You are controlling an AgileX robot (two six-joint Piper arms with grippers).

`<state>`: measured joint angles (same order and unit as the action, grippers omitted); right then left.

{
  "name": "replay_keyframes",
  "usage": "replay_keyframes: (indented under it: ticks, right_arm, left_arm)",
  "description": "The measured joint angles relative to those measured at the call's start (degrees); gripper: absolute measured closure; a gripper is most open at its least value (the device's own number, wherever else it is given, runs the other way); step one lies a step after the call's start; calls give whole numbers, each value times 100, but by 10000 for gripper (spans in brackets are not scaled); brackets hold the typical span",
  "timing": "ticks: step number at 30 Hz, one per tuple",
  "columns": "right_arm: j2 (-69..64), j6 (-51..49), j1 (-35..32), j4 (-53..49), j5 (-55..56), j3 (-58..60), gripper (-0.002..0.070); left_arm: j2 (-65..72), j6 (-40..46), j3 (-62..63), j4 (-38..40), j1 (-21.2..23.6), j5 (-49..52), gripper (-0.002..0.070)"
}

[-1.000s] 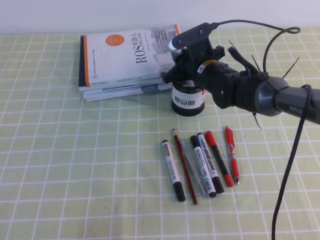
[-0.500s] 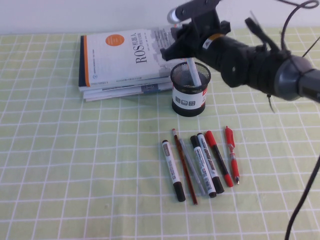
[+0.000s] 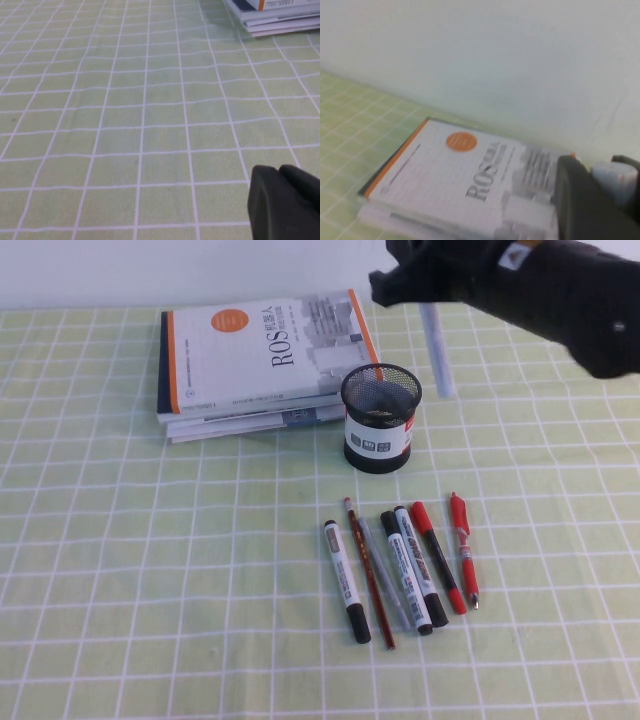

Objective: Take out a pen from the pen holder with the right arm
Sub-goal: 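Take a marker out of the pen holder and lay it on the table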

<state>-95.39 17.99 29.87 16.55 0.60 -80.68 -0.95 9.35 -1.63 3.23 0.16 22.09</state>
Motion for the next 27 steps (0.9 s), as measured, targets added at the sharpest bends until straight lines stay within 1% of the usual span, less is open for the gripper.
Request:
replay_keyframes:
  ticks: [5, 9, 12, 15, 20, 23, 27]
  right_arm:
    - [634, -131, 0, 357, -1178, 636, 598]
    - [691, -643, 0, 400, -2158, 884, 598]
    - [603, -1139, 0, 300, -2695, 939, 598]
    - [432, -1763, 0, 59, -2987, 938, 598]
    - [9, -2841, 0, -659, -3378, 938, 598]
    - [-267, -3067, 0, -817, -3425, 938, 598]
    - [-516, -3126, 0, -698, -3390, 941, 598]
  left_arm:
    - [0, 0, 0, 0, 0, 0, 681]
    - [0, 0, 0, 0, 0, 0, 681]
    - [0, 0, 0, 0, 0, 0, 681]
    - [0, 0, 0, 0, 0, 0, 681]
    - [0, 0, 0, 0, 0, 0, 681]
    - [0, 0, 0, 0, 0, 0, 681]
    - [0, 0, 0, 0, 0, 0, 681]
